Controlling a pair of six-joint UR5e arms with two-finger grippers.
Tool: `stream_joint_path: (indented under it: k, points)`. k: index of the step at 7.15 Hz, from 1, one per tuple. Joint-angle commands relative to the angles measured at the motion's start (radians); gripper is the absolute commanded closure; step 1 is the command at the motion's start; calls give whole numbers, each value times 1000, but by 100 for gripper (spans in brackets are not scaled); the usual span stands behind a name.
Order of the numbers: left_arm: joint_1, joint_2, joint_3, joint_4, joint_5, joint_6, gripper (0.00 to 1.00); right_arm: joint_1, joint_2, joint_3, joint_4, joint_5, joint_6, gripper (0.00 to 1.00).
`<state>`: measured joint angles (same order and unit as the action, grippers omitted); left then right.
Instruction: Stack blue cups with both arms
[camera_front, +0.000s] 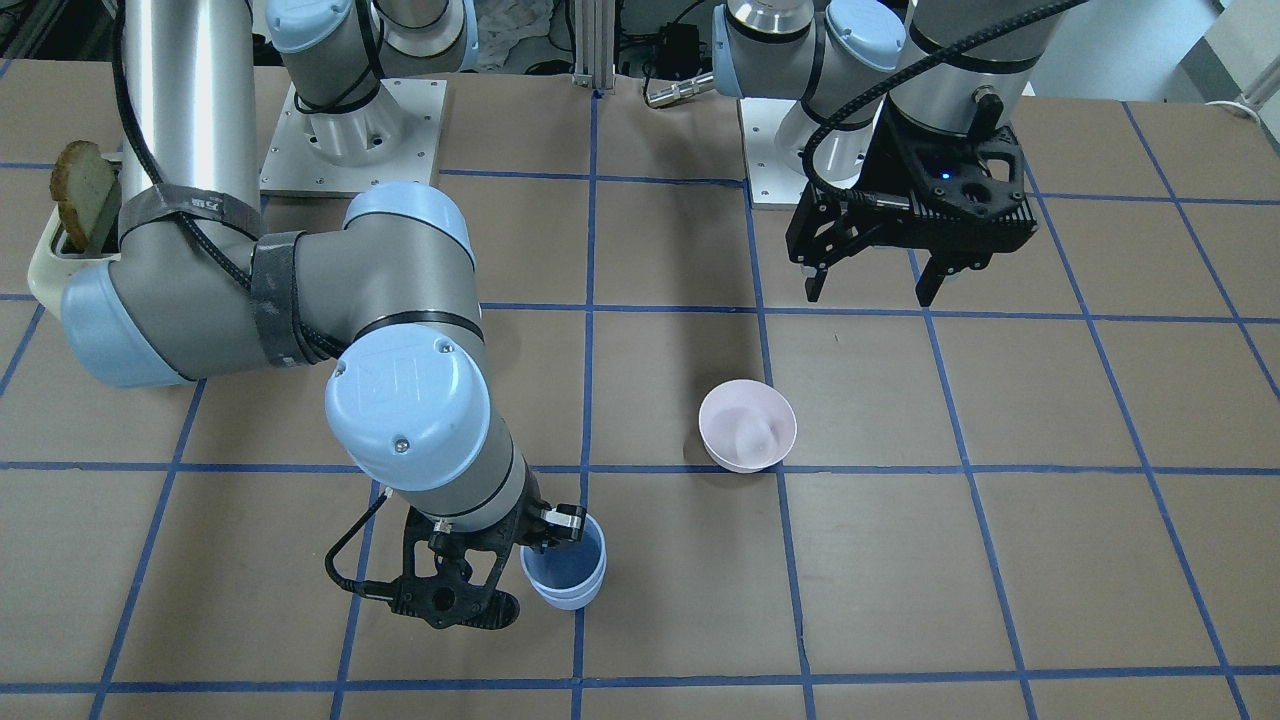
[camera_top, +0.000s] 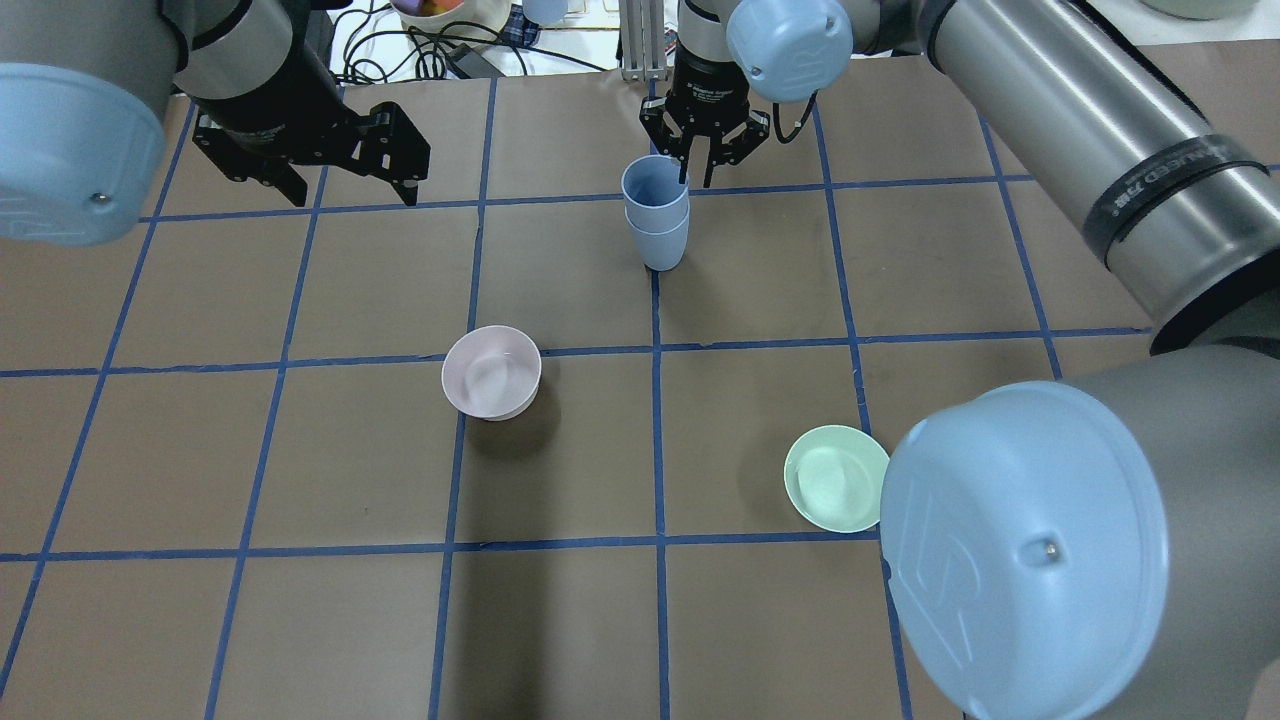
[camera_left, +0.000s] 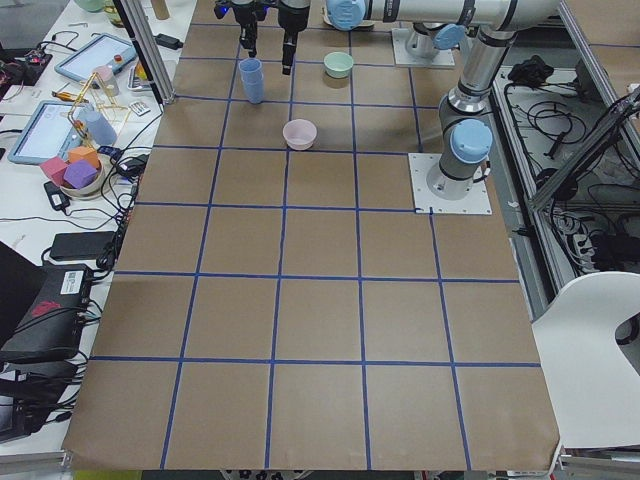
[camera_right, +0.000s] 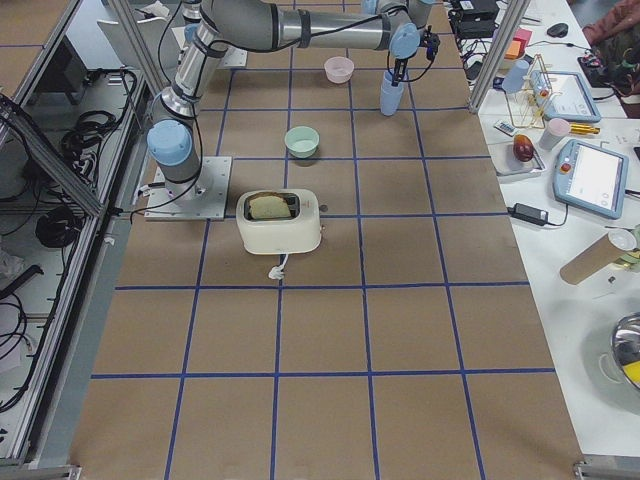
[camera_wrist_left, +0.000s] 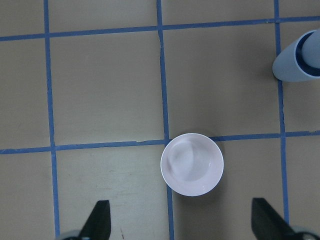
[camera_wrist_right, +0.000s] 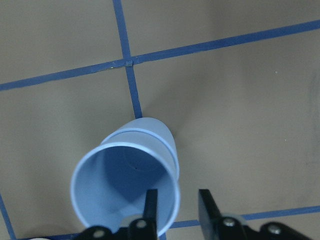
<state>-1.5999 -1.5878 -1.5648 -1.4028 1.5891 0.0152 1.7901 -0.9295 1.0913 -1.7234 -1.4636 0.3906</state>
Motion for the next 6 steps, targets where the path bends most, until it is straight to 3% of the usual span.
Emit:
stream_joint_path:
  k: [1,4,5,6]
  points:
    - [0,0,0,-1,0,0,0,-5,-8,-4,1,-10,-15,0]
    - [0,0,0,-1,0,0,0,-55,-124,19,89,-18,-180,0]
    - [0,2,0,-1,0,0,0,-116,-173,35,196,-46,-243,0]
    - [0,2,-1,-1,0,0,0,-203,-222,77,227,-47,-419,0]
